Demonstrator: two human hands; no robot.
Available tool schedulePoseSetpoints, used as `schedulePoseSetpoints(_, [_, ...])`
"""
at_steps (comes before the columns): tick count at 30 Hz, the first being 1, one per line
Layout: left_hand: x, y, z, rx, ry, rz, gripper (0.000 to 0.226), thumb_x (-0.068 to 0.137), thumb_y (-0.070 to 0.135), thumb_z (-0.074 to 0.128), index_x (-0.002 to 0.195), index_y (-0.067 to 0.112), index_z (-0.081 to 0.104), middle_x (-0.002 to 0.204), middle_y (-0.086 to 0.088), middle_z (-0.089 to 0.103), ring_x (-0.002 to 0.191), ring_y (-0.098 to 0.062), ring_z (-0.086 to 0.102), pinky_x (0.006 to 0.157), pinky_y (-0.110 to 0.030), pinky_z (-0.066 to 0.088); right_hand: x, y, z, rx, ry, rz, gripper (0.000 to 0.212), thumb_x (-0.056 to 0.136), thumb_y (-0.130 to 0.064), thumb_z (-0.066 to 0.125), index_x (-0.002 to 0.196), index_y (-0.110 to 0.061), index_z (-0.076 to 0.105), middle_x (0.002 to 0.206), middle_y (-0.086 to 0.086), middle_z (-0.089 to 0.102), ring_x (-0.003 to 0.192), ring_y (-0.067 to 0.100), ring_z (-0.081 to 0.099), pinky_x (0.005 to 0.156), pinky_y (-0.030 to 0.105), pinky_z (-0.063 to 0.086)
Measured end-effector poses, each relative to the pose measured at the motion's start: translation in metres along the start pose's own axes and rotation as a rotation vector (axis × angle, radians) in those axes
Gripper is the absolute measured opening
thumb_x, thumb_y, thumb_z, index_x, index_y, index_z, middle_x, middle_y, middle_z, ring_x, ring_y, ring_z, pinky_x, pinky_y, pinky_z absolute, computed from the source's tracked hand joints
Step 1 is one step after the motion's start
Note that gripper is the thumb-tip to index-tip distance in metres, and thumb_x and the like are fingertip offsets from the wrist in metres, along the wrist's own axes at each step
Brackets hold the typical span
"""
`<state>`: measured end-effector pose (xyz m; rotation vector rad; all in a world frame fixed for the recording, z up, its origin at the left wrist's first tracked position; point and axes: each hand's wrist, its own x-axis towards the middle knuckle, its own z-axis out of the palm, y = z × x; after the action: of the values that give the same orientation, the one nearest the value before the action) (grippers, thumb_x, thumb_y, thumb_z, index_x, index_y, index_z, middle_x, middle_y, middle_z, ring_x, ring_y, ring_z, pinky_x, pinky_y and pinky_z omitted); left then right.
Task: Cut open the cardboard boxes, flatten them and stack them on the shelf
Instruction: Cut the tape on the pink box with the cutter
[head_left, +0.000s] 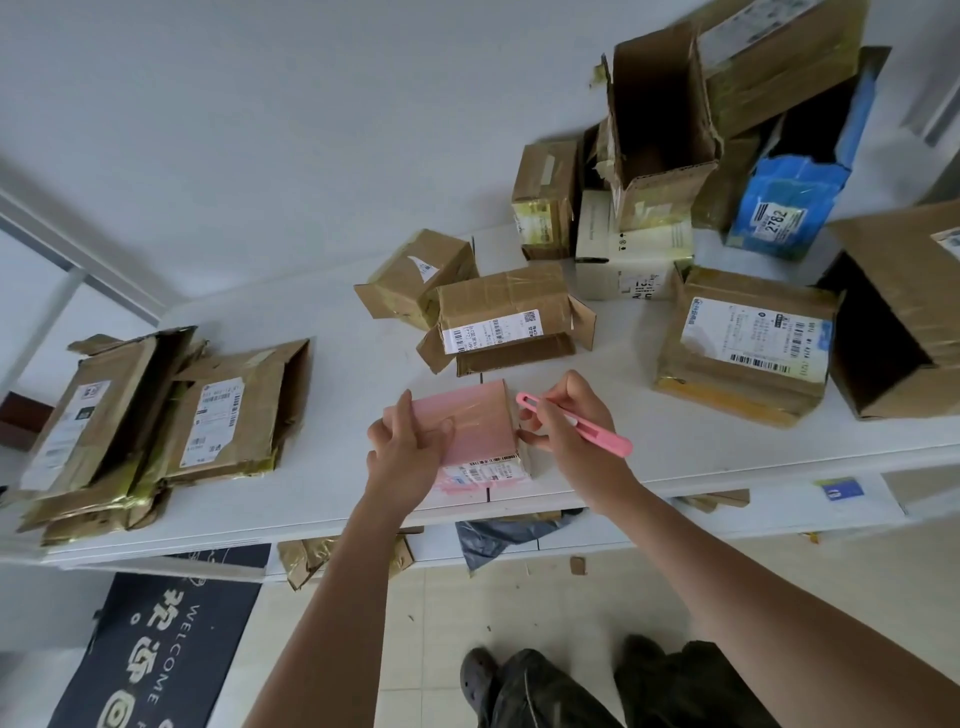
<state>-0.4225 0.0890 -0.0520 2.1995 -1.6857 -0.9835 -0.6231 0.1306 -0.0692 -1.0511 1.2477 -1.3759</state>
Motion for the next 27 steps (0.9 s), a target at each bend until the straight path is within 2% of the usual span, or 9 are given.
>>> schedulePoseSetpoints(3, [0.001,-0.001,0.002,-0.005,0.007,-0.006,0.068,0.097,0.058,0.043,0.153,0.041,0.008,0.150,-0.005,0.017,0.134,-0.041,0.030,0.113,-0.052,0.030,-0.004,0.002,-0.004,0.009,-0.061,0.013,0.017,0.099,-0.008,0.053,0.086,-0.002,0.042,0.084,0.003,0.068,0.083,0.020,0.071,0.074,0.053,0.059])
schedulePoseSetpoints(5, [0.001,-0.001,0.003,-0.004,0.007,-0.007,0.069,0.096,0.058,0.044,0.153,0.042,0.008,0.151,-0.005,0.017,0.134,-0.042,0.030,0.113,-0.053,0.029,-0.010,0.005,-0.007,-0.002,-0.077,0.012,0.018,0.098,-0.010,0.054,0.086,-0.002,0.043,0.083,0.001,0.067,0.087,0.018,0.071,0.076,0.048,0.061])
schedulePoseSetpoints(13, [0.002,-0.001,0.001,-0.028,-0.005,0.007,0.071,0.096,0.056,0.049,0.153,0.043,0.009,0.152,-0.003,0.016,0.133,-0.041,0.034,0.112,-0.054,0.033,-0.031,0.006,-0.016,-0.178,-0.121,-0.106,0.016,0.100,-0.011,0.051,0.085,-0.011,0.044,0.078,0.015,0.060,0.074,0.047,0.061,0.062,0.067,0.049])
schedulePoseSetpoints(15, [0.003,0.000,0.000,-0.051,-0.011,0.008,0.070,0.096,0.052,0.051,0.153,0.042,0.010,0.151,-0.002,0.016,0.133,-0.040,0.034,0.112,-0.054,0.033,-0.036,0.002,-0.017,-0.202,-0.135,-0.130,0.017,0.100,-0.009,0.050,0.085,-0.011,0.043,0.076,0.019,0.059,0.071,0.049,0.059,0.060,0.065,0.048])
schedulePoseSetpoints(20, [0.004,0.004,-0.003,-0.058,0.005,0.014,0.066,0.096,0.045,0.055,0.152,0.041,0.018,0.148,-0.002,0.023,0.131,-0.035,0.033,0.113,-0.052,0.032,-0.036,-0.011,-0.026,-0.223,-0.216,-0.157,0.015,0.099,-0.008,0.051,0.085,-0.008,0.044,0.076,0.013,0.060,0.074,0.047,0.061,0.062,0.064,0.048])
schedulePoseSetpoints(22, [0.005,0.004,-0.004,-0.087,0.014,0.023,0.067,0.096,0.042,0.058,0.152,0.039,0.021,0.148,-0.003,0.025,0.132,-0.034,0.033,0.113,-0.052,0.033,-0.028,-0.013,-0.035,-0.245,-0.201,-0.179,0.017,0.097,-0.022,0.051,0.087,-0.010,0.045,0.078,0.014,0.061,0.068,0.041,0.061,0.057,0.057,0.052])
schedulePoseSetpoints(24, [0.008,0.003,-0.005,-0.129,-0.001,0.033,0.068,0.095,0.038,0.060,0.152,0.038,0.023,0.148,-0.003,0.023,0.133,-0.034,0.033,0.113,-0.051,0.034,-0.012,-0.008,-0.050,-0.335,-0.148,-0.254,0.021,0.097,-0.029,0.050,0.090,-0.010,0.045,0.075,0.013,0.058,0.054,0.019,0.054,0.046,0.035,0.049])
schedulePoseSetpoints(25, [0.009,0.002,-0.006,-0.139,-0.011,0.037,0.067,0.096,0.036,0.060,0.152,0.038,0.024,0.148,-0.002,0.022,0.134,-0.033,0.033,0.113,-0.051,0.035,-0.001,-0.003,-0.060,-0.461,-0.135,-0.301,0.018,0.098,-0.025,0.050,0.093,-0.009,0.047,0.074,0.009,0.056,0.054,0.011,0.050,0.047,0.028,0.045])
schedulePoseSetpoints(27, [0.011,0.003,-0.007,-0.153,-0.025,0.044,0.065,0.096,0.033,0.061,0.151,0.039,0.027,0.147,-0.001,0.021,0.133,-0.033,0.033,0.113,-0.050,0.036,0.022,0.009,-0.077,-0.935,-0.196,-0.383,0.010,0.099,-0.015,0.050,0.102,-0.007,0.054,0.083,0.003,0.056,0.071,0.013,0.056,0.059,0.027,0.048])
